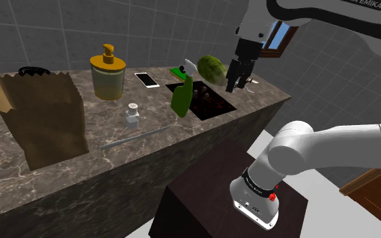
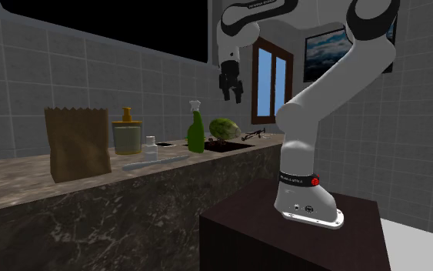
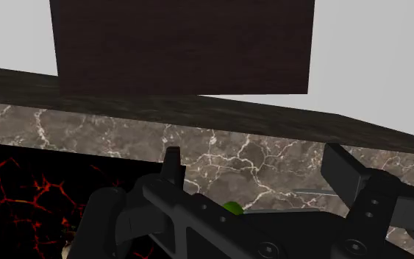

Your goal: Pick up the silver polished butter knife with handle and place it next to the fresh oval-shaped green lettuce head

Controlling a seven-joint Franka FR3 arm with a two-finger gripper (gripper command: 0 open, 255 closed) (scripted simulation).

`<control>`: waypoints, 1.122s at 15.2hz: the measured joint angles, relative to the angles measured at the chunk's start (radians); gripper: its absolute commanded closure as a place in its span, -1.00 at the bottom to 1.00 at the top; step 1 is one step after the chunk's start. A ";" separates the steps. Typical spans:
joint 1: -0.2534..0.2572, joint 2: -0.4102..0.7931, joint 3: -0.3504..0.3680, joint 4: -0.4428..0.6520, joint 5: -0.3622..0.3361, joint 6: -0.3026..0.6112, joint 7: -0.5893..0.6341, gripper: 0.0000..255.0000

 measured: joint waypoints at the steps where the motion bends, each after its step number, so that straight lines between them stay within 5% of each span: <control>1: 0.000 0.000 0.000 0.000 0.000 0.000 0.000 -1.00; 17: 0.239 0.411 0.061 0.040 0.007 0.466 -0.450 -1.00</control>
